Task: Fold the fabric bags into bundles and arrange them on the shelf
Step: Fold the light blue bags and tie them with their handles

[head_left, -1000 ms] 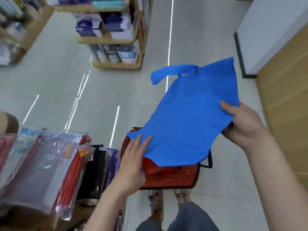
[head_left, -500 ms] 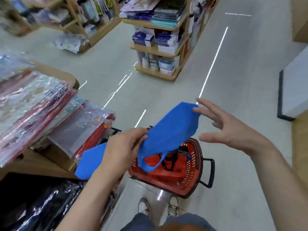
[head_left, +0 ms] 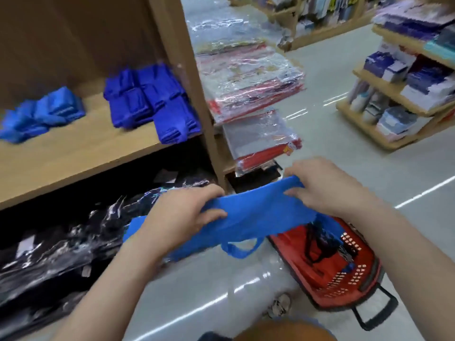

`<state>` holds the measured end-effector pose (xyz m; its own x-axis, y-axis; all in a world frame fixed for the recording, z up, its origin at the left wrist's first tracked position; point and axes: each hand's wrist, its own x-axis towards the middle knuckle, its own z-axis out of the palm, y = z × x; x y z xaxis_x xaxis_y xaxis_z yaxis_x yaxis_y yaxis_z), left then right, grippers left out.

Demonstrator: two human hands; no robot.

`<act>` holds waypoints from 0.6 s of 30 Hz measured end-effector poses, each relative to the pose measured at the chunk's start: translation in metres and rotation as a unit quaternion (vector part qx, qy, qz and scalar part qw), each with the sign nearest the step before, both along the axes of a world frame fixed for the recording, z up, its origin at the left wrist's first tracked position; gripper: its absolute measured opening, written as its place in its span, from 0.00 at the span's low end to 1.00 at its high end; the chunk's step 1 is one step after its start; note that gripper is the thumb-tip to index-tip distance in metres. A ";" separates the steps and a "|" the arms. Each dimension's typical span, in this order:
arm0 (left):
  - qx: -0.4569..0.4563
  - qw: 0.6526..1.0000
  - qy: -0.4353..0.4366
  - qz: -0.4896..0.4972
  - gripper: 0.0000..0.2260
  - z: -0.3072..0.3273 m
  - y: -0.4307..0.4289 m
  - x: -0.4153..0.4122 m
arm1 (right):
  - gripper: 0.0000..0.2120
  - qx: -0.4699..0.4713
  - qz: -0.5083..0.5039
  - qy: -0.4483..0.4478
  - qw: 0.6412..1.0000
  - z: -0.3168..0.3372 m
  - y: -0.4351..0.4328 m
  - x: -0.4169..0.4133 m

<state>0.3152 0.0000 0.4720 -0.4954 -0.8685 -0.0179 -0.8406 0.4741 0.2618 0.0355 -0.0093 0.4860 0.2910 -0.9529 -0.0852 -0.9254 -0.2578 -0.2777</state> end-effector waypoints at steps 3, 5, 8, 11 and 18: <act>0.108 0.983 -0.015 0.145 0.15 -0.010 0.035 0.084 | 0.04 -0.011 0.042 -0.116 0.992 0.012 -0.007 0.064; 0.148 0.960 0.049 0.233 0.09 -0.022 0.065 0.139 | 0.08 -0.018 0.078 -0.150 0.985 0.020 -0.009 0.106; 0.174 0.899 0.196 0.351 0.08 -0.028 0.108 0.214 | 0.06 -0.024 0.117 -0.173 0.978 0.036 -0.009 0.167; 0.162 0.812 0.354 0.434 0.07 -0.019 0.150 0.279 | 0.03 -0.027 0.141 -0.227 0.963 0.049 -0.008 0.228; -0.055 0.731 0.412 0.540 0.12 -0.006 0.187 0.365 | 0.18 -0.017 0.178 -0.195 0.965 0.072 -0.025 0.342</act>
